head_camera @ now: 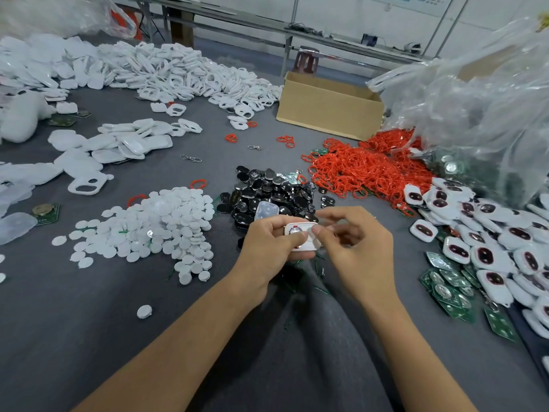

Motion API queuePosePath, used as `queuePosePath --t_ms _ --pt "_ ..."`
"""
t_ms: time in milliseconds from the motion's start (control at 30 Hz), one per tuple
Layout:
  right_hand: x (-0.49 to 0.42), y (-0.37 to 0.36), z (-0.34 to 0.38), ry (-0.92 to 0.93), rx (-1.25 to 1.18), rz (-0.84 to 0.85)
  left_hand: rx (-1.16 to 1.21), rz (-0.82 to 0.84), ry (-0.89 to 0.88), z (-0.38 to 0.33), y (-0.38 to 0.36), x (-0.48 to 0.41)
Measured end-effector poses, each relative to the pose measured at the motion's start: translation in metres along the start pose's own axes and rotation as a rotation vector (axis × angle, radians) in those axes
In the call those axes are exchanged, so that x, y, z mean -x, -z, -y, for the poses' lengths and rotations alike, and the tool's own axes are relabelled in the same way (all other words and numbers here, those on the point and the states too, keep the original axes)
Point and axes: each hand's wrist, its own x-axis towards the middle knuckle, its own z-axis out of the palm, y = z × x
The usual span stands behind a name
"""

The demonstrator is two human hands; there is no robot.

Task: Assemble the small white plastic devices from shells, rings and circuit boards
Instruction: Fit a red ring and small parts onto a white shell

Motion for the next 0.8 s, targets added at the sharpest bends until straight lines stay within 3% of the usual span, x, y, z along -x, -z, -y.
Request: queuePosePath --t_ms 200,800 --pt "-0.0030 0.0016 -0.0079 -0.348 -0.130 0.212 -0.074 0.018 -0.037 -0.0004 0.0000 0.0028" --pt "-0.0017 0.0012 -0.0081 -0.388 -0.183 0.183 -0.190 -0.011 -0.102 0.0018 0.0011 0.0040"
